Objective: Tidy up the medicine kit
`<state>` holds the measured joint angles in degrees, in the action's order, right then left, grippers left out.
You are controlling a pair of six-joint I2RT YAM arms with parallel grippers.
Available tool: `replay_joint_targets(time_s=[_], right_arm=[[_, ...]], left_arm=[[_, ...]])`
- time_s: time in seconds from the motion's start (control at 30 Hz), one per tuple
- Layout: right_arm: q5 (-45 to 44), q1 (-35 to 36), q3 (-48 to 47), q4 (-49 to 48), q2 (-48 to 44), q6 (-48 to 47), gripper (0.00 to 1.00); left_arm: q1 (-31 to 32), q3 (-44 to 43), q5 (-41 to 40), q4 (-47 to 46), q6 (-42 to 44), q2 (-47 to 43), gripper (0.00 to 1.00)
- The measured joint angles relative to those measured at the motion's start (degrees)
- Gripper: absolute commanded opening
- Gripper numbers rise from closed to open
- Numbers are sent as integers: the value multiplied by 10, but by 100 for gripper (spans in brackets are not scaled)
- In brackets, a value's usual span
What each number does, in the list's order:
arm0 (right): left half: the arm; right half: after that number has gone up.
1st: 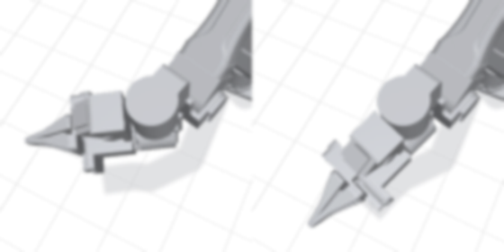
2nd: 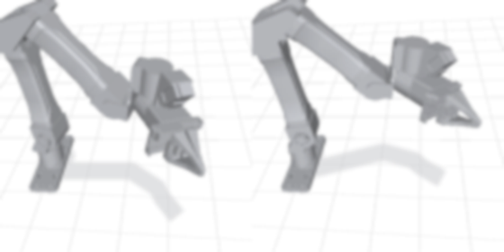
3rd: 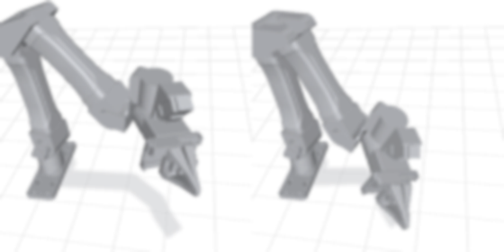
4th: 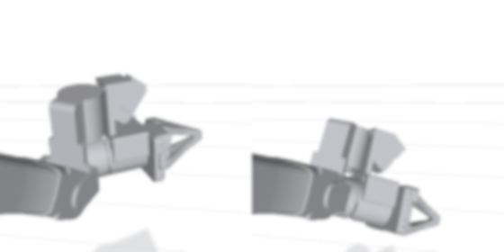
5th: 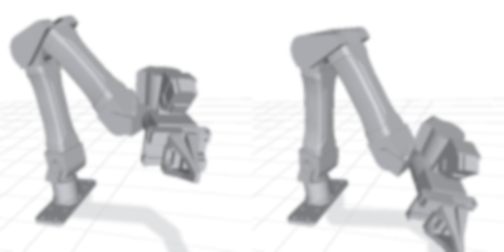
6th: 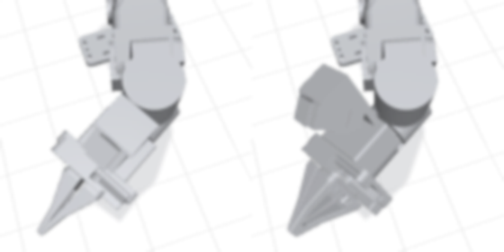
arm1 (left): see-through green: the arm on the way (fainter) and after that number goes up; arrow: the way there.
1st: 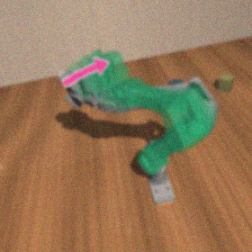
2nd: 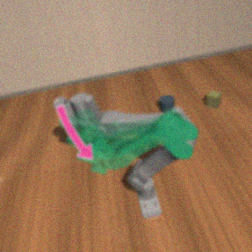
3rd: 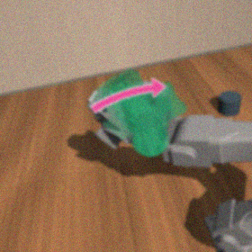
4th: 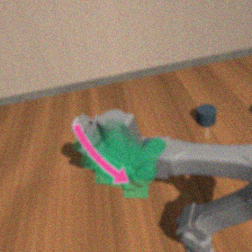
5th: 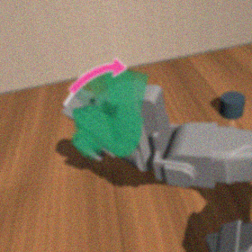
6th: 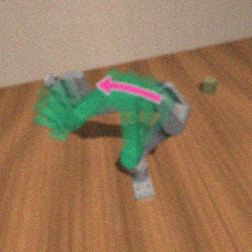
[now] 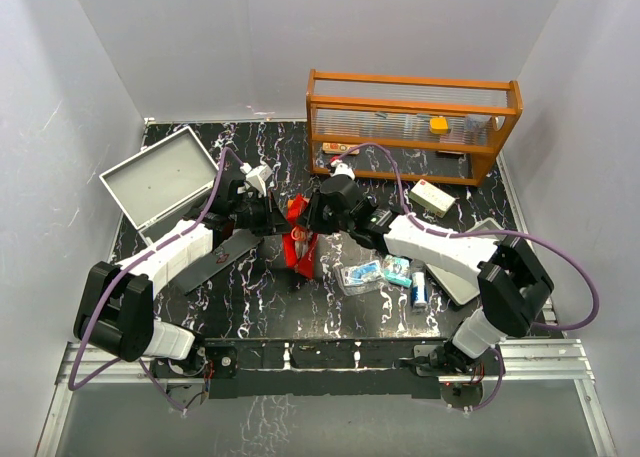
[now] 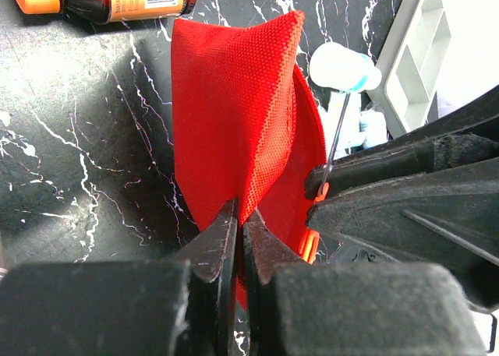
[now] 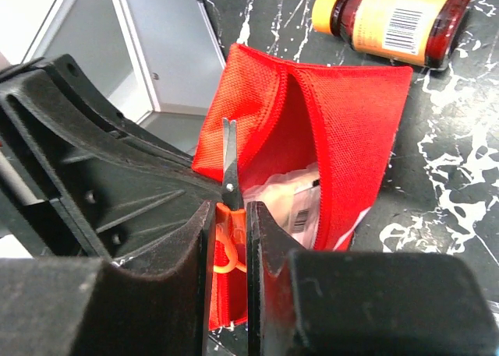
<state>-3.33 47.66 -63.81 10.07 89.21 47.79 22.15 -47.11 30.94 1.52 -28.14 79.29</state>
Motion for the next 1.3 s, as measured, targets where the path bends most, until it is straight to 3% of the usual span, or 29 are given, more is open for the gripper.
replay_joint_targets(time_s=[0.83, 1.3], right_arm=[[-35, 0, 0, 39, 34, -16, 34], [-33, 0, -1, 51, -7, -26, 34]], left_arm=[[0, 0, 0, 0, 0, 0, 0], [0, 0, 0, 0, 0, 0, 0]])
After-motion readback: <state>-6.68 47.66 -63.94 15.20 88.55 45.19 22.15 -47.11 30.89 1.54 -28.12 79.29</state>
